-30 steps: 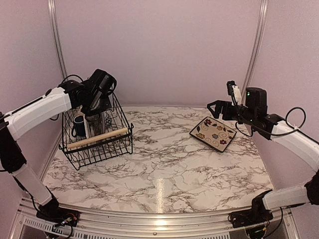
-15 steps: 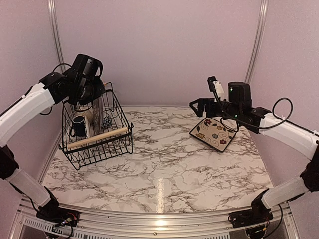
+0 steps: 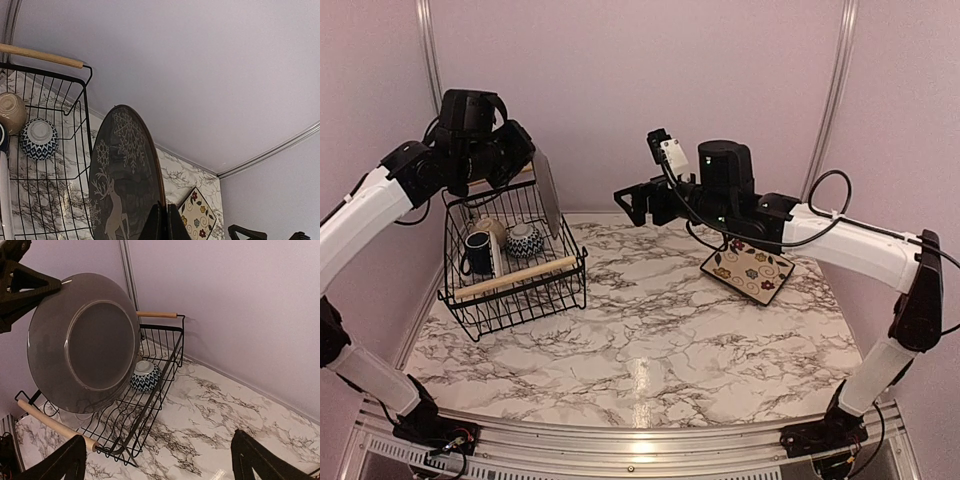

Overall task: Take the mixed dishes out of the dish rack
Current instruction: Pass from the left arm to the right

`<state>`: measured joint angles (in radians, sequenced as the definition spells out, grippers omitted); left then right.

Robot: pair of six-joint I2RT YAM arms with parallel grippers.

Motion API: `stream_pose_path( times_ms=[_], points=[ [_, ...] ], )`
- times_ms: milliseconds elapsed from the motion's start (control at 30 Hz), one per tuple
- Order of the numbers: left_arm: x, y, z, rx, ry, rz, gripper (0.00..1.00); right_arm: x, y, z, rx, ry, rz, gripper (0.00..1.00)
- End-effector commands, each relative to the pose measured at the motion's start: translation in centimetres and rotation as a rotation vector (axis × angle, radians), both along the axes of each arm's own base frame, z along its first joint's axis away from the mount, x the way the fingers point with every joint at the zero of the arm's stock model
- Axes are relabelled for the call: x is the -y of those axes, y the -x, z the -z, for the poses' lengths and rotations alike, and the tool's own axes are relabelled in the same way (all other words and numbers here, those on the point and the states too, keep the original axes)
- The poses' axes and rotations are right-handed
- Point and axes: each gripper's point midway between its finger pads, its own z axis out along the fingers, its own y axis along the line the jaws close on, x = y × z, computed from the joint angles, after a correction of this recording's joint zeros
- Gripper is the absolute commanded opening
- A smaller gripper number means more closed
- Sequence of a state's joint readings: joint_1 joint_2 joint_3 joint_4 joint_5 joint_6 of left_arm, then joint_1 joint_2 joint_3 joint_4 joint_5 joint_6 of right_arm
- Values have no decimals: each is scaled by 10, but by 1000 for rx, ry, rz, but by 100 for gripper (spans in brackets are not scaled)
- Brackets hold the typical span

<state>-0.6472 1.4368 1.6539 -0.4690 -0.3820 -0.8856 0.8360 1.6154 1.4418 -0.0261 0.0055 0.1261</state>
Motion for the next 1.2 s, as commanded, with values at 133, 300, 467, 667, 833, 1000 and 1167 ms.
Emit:
stream_pose_path(
  times_ms=[133,300,467,667,833,1000,1167],
  points=[
    [3,3,-82,211,198,10,0,-46,28,-37,120,-50,-87,98],
    [8,0,-82,212,207,11,0,-67,46,-39,136,-60,-129,98],
    [12,2,-83,213,227,17,0,-83,46,-35,178,-22,-66,99],
    [14,5,-85,207,259,4,0,-97,34,-30,305,127,187,98],
    [10,12,-88,206,290,-23,0,-104,26,-24,397,226,350,95],
    [10,17,-82,191,329,-30,0,-101,13,-25,480,312,535,89],
    [10,19,-78,179,344,-31,0,-105,4,-23,523,363,608,81]
  ],
)
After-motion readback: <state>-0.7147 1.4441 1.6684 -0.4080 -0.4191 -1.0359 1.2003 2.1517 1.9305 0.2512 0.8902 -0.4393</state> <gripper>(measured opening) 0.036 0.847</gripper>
